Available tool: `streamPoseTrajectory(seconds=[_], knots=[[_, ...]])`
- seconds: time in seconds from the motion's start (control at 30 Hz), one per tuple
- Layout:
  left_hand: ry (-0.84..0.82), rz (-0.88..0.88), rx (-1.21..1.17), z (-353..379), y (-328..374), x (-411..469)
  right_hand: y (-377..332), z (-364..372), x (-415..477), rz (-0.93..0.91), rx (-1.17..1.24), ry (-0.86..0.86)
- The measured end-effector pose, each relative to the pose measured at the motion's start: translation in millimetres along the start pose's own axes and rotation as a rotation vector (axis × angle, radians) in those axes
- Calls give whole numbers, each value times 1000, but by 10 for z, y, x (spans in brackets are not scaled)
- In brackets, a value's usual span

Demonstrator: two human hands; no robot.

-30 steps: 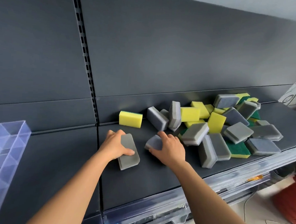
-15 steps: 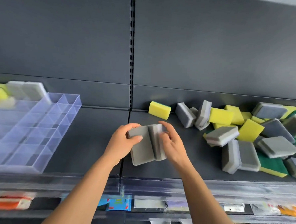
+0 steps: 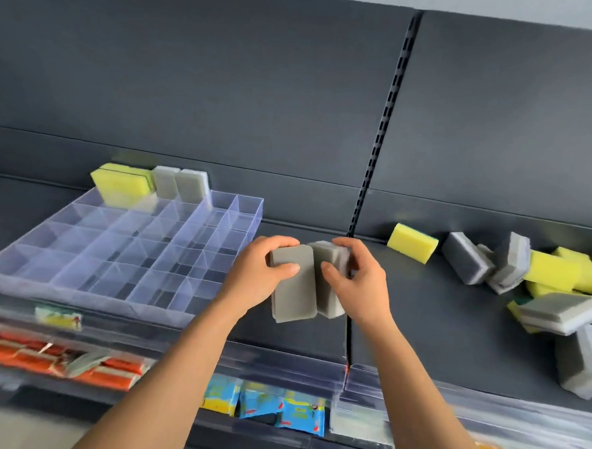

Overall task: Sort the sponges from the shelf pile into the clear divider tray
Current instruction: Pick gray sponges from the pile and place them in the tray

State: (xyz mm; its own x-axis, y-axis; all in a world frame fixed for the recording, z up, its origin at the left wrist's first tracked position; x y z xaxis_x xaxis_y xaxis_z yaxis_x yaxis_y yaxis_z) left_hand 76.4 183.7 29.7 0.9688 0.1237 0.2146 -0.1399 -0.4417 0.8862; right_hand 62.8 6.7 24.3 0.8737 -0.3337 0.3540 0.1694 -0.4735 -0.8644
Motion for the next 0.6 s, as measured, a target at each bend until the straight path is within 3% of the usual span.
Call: streamPoseTrajectory(seconds=[0.33, 0.6], knots=[[54, 151, 30, -1071, -270, 556, -712, 968, -50, -20, 29, 88], [144, 247, 91, -1370, -400, 1090, -835, 1394, 354, -69, -4, 110]])
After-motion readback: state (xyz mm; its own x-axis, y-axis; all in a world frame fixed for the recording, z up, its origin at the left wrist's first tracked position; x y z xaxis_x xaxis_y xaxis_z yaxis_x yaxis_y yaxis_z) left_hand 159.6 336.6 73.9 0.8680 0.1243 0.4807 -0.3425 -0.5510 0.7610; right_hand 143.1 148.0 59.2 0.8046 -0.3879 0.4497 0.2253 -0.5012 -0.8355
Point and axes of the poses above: each hand's wrist, its own x-axis towards the middle knuckle, its own z-axis out of the palm, y = z × x, the point moved 5 cm from there along x, towards the middle knuckle, and after that the axes turned 14 degrees about y, right-handed, at the moved point
